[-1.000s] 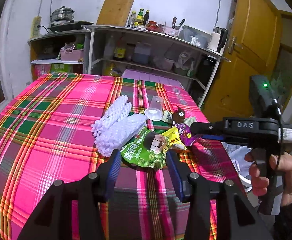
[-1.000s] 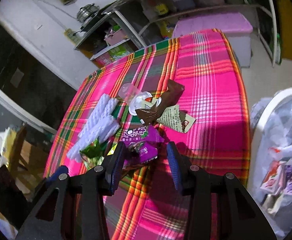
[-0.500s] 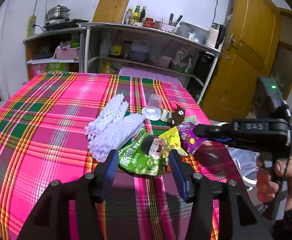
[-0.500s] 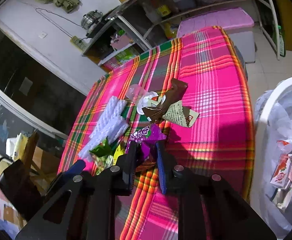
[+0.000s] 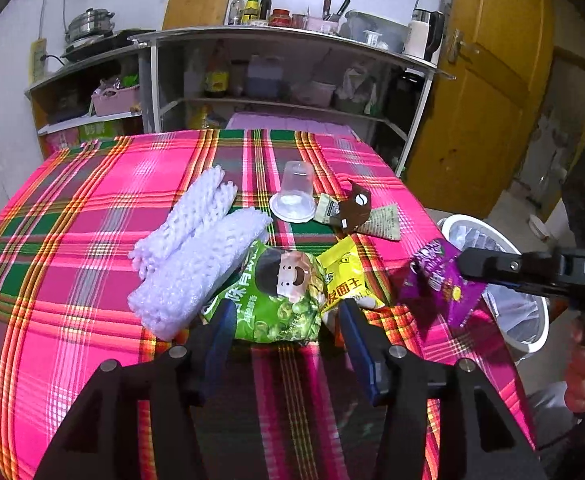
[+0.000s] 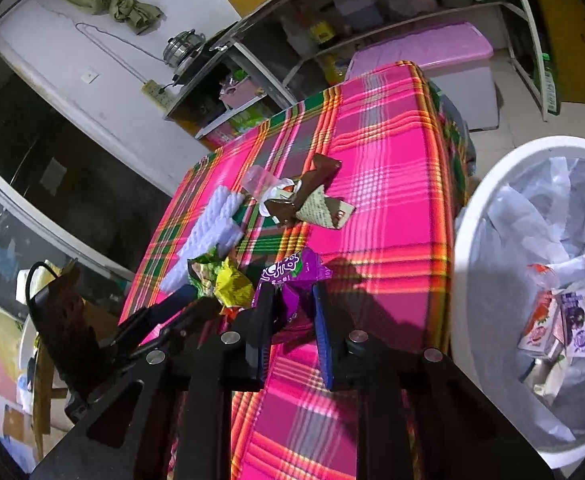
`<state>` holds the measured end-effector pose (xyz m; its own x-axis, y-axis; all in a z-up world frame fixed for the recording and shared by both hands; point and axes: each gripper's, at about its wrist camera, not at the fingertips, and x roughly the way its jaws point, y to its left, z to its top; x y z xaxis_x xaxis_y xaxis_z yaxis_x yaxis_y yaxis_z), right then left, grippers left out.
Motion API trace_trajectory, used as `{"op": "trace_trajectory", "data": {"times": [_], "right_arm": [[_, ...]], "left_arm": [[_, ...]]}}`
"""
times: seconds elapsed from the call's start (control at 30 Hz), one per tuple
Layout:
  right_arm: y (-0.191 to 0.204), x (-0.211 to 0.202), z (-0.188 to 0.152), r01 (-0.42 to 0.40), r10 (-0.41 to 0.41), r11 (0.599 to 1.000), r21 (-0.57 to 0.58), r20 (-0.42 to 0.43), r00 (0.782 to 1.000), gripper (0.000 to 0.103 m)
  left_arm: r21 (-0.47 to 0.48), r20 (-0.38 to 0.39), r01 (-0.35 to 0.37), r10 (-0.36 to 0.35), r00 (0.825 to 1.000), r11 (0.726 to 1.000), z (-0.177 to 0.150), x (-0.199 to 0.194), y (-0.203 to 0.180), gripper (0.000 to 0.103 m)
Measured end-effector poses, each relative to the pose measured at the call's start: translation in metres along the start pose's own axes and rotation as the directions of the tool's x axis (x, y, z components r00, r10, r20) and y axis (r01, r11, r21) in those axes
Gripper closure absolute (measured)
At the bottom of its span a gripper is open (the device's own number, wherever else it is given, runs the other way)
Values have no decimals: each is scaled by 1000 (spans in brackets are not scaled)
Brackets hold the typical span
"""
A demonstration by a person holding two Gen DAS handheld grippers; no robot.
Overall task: Collect trash
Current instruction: 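Grasp the purple snack wrapper with the right gripper, then grasp the green snack bag with the left gripper while the right holds the purple wrapper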
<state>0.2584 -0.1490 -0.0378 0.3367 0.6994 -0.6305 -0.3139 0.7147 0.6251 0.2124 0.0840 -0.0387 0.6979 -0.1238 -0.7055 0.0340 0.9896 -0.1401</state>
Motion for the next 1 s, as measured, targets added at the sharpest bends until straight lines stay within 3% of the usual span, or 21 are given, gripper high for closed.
{"op": "trace_trajectory", "data": {"times": [0.07,0.13,0.17,0.23,0.5,0.9,0.97,1.0], "right_arm": [[-1,-4,-3,2,-2,1000,1,6,1000,83],[-1,-8,-5,5,-5,1000,0,12,1000,83],[-2,-11,-6,6,-6,1000,-1,16,1000,83],[-2,-14,-8,9,-9,1000,-3,22,1000,83],[-2,-26,-16,12,-12,1000,-3,34,999,83],[-3,-44,-27,12,-12,1000,-10,57,998,83],[-4,-46,-30,14,-14,1000,-9,60,998,83],[-4,-47,-30,14,-13,1000,-8,60,998,83]], "left_arm": [[-3,-2,-7,7,1000,1000,-1,0,1,57],[1,-8,-12,12,1000,1000,-2,0,0,72],[3,-11,-12,12,1000,1000,-3,0,0,73],[7,-12,-21,21,1000,1000,-4,0,-2,88],[14,26,-16,16,1000,1000,-9,-15,-8,103],[1,92,-19,19,996,1000,-13,-51,-15,103],[-3,88,-30,30,996,1000,-8,-48,-11,91],[-2,88,-34,34,996,999,-6,-46,-10,77]]}}
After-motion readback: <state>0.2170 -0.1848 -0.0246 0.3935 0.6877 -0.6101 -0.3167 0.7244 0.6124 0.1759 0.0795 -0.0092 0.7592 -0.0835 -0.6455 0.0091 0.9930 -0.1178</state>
